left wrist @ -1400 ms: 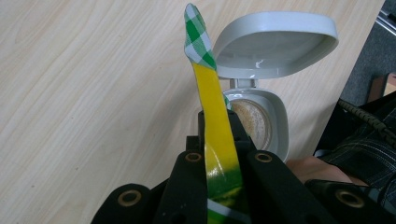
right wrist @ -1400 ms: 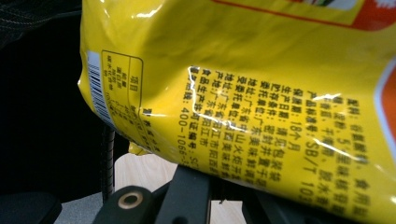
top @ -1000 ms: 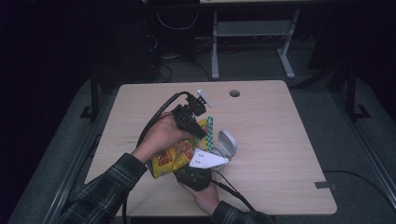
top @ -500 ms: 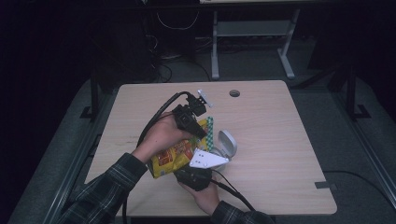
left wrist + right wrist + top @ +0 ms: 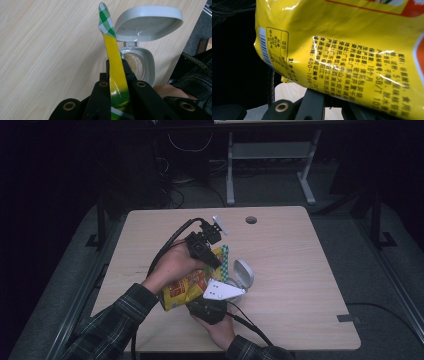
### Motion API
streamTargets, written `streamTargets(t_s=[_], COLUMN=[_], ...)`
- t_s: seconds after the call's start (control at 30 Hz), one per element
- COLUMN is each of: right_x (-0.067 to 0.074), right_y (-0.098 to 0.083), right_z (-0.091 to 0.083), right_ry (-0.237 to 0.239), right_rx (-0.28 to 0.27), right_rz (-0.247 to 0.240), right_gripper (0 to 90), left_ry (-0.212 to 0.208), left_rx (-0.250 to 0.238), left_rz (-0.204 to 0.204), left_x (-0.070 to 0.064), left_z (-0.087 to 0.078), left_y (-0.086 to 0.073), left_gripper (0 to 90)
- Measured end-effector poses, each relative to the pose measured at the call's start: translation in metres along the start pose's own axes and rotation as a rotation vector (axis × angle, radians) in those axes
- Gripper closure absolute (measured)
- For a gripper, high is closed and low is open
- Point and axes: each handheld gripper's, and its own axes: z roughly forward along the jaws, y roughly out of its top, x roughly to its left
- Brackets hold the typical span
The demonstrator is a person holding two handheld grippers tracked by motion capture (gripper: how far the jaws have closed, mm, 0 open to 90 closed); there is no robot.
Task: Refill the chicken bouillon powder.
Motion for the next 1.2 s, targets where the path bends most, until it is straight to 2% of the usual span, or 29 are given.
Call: streamTargets(t_s=[1.2], right_x=[-0.0002], right_y=[-0.0004], right_z=[0.0005], right_ry=[0.004], right_rx=[-0.003], right_rz=[0.011], right_gripper=[89.9], left_ry=[0.005], left_rx=[0.007], left_rz=[0.003], left_x=[-0.0007], left_z=[0.0019], left_y=[0.0007], left_gripper=[89.6])
